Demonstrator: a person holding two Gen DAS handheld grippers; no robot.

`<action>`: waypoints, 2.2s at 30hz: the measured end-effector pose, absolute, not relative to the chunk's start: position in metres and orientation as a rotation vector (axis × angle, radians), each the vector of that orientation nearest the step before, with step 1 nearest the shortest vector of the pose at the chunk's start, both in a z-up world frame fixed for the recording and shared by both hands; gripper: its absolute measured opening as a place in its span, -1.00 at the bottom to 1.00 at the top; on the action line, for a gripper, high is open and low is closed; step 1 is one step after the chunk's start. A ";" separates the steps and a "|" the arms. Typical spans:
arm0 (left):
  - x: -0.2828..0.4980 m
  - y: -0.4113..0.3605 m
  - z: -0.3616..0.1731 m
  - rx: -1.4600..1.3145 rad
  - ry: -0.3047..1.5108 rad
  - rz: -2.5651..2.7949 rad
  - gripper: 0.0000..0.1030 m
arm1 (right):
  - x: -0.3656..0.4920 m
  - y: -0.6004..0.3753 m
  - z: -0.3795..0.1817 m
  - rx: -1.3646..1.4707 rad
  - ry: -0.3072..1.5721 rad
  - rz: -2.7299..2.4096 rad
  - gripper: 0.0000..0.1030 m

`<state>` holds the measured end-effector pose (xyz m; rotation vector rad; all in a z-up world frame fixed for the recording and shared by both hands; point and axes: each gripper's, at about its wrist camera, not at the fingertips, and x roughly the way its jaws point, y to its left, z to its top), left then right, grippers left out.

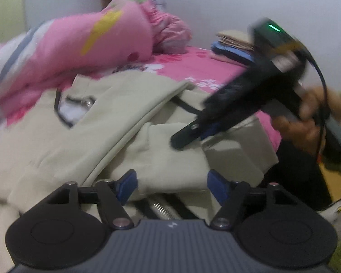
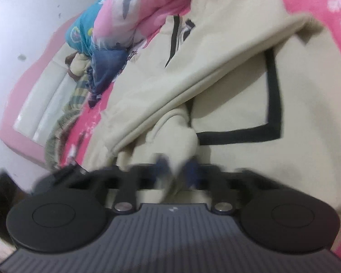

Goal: Fold clothes

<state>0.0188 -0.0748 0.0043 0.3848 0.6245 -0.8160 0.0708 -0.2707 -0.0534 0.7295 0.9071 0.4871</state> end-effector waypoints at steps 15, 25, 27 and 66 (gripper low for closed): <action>0.010 -0.106 0.015 0.526 0.448 -0.644 0.30 | 0.095 -0.273 -0.036 1.262 0.766 0.708 -0.84; 0.059 -0.046 0.056 0.087 0.584 -0.583 -0.77 | 0.058 -0.292 -0.001 0.994 0.615 0.676 -0.35; 0.065 -0.034 0.064 0.017 0.582 -0.587 -0.78 | 0.051 -0.286 0.002 0.832 0.618 0.592 -0.32; 0.087 0.005 0.078 -0.235 0.491 -0.687 -0.77 | 0.153 -0.165 -0.049 0.015 0.714 0.261 -0.91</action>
